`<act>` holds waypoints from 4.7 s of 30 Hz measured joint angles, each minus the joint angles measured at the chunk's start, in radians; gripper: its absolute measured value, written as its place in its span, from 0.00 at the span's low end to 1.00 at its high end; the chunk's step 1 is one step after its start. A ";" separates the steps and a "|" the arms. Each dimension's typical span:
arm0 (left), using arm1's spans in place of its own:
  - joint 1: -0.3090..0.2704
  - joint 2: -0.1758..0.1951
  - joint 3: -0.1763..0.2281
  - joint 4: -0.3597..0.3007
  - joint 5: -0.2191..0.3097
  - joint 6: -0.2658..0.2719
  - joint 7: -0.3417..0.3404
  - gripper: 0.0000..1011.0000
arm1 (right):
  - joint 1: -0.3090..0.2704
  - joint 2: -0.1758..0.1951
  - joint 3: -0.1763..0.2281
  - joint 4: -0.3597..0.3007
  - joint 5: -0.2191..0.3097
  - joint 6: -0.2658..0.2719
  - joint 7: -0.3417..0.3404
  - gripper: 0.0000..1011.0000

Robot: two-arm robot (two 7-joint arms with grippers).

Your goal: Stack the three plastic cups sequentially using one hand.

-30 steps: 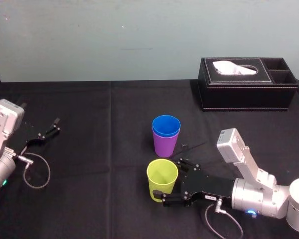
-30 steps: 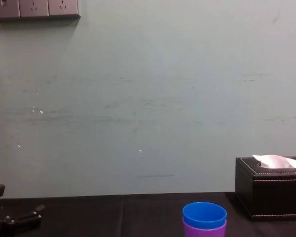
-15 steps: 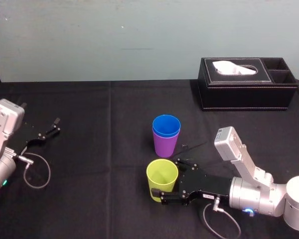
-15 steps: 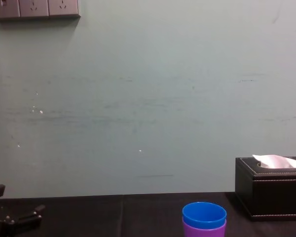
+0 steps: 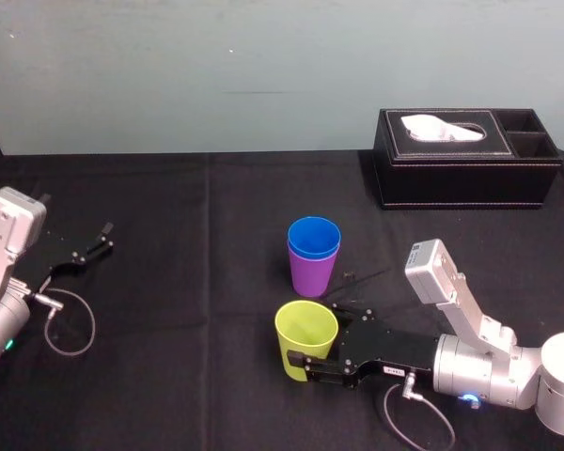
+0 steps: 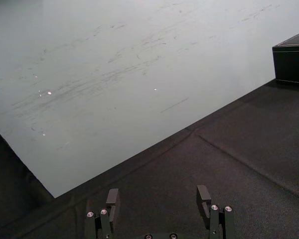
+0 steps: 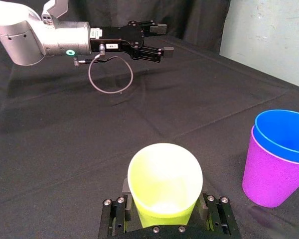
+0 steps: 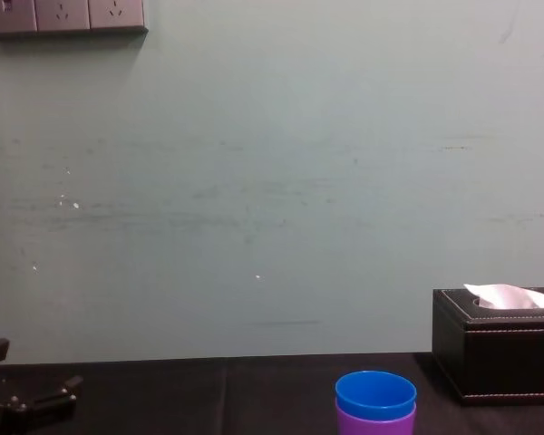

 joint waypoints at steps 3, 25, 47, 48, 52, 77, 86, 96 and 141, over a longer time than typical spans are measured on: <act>0.000 0.000 0.000 0.000 0.000 0.000 0.000 1.00 | 0.000 0.000 0.000 0.000 0.000 0.000 0.000 0.72; 0.000 0.000 0.000 0.000 0.000 0.000 0.000 1.00 | -0.035 0.036 0.030 -0.089 0.017 0.032 -0.047 0.72; 0.000 0.000 0.000 0.000 0.000 0.000 0.000 1.00 | -0.037 0.115 0.139 -0.305 0.062 0.107 -0.142 0.72; 0.000 0.000 0.000 0.000 0.000 0.000 0.000 1.00 | -0.032 0.113 0.139 -0.305 0.059 0.109 -0.143 0.72; 0.000 0.000 0.000 0.000 0.000 0.000 0.000 1.00 | -0.002 0.098 0.132 -0.292 0.048 0.120 -0.150 0.72; 0.000 0.000 0.000 0.000 0.000 0.000 0.000 1.00 | 0.173 -0.026 0.058 -0.090 -0.003 0.197 -0.164 0.72; 0.000 0.000 0.000 0.000 0.000 0.000 0.000 1.00 | 0.187 -0.038 0.057 -0.061 -0.006 0.197 -0.164 0.72; 0.000 0.000 0.000 0.000 0.000 0.000 0.000 1.00 | 0.200 -0.048 0.058 -0.033 -0.006 0.199 -0.163 0.72; 0.000 0.000 0.000 0.000 0.000 0.000 0.000 1.00 | 0.222 -0.074 0.035 0.052 -0.014 0.190 -0.126 0.72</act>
